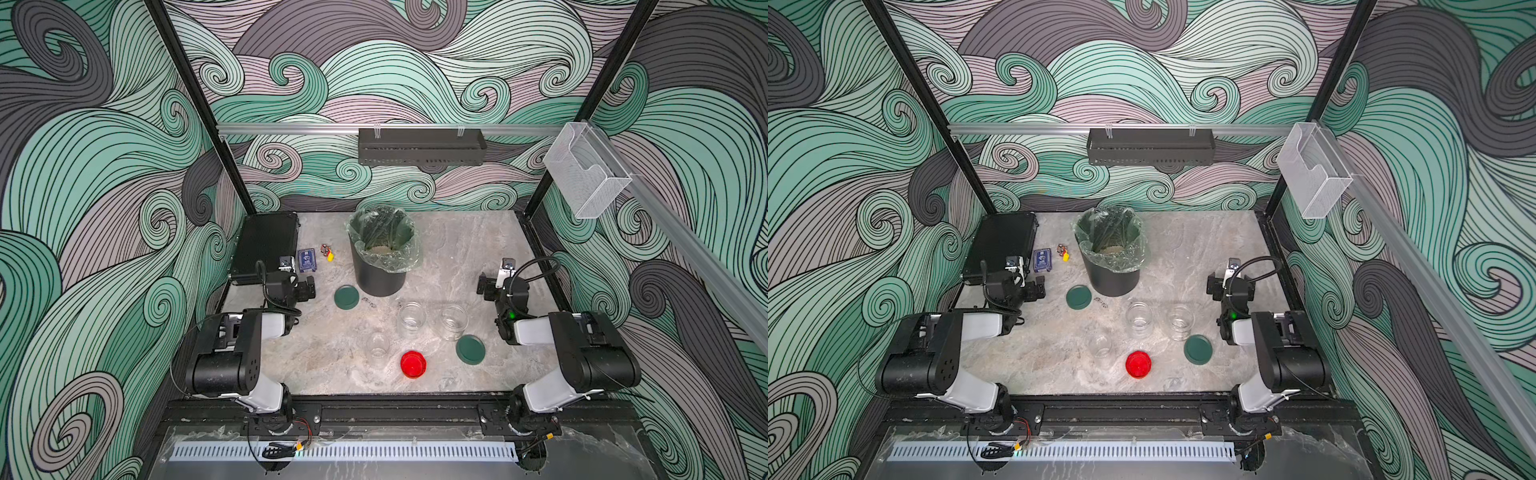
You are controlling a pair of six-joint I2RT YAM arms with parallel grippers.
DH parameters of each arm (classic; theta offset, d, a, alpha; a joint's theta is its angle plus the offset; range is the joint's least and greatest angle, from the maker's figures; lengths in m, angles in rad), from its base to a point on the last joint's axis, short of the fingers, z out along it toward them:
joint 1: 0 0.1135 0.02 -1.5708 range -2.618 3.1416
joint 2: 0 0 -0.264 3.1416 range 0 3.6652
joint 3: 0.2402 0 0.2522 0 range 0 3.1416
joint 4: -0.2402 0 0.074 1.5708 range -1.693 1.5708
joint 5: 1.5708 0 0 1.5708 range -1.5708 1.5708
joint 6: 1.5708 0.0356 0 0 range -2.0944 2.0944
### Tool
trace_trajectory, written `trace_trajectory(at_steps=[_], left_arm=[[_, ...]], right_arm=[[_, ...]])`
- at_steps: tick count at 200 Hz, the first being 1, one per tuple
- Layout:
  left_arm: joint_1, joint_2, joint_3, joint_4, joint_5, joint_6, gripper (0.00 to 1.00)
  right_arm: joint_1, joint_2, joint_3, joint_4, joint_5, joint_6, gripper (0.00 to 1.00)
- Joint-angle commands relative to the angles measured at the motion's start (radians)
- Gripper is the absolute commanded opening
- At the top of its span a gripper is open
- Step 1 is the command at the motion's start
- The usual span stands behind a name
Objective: Empty expired oatmeal from jars
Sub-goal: Reset both arms
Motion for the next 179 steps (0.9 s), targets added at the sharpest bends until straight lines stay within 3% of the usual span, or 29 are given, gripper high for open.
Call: trace_trajectory(at_steps=[1, 179], left_arm=[[0.007, -0.001, 0.021, 0.032, 0.017, -0.008, 0.99], [0.010, -0.001, 0.022, 0.036, 0.021, -0.010, 0.99]], right_arm=[[0.013, -0.011, 0.011, -0.010, -0.034, 0.020, 0.99], [0.022, -0.012, -0.001, 0.019, -0.022, 0.014, 0.99]])
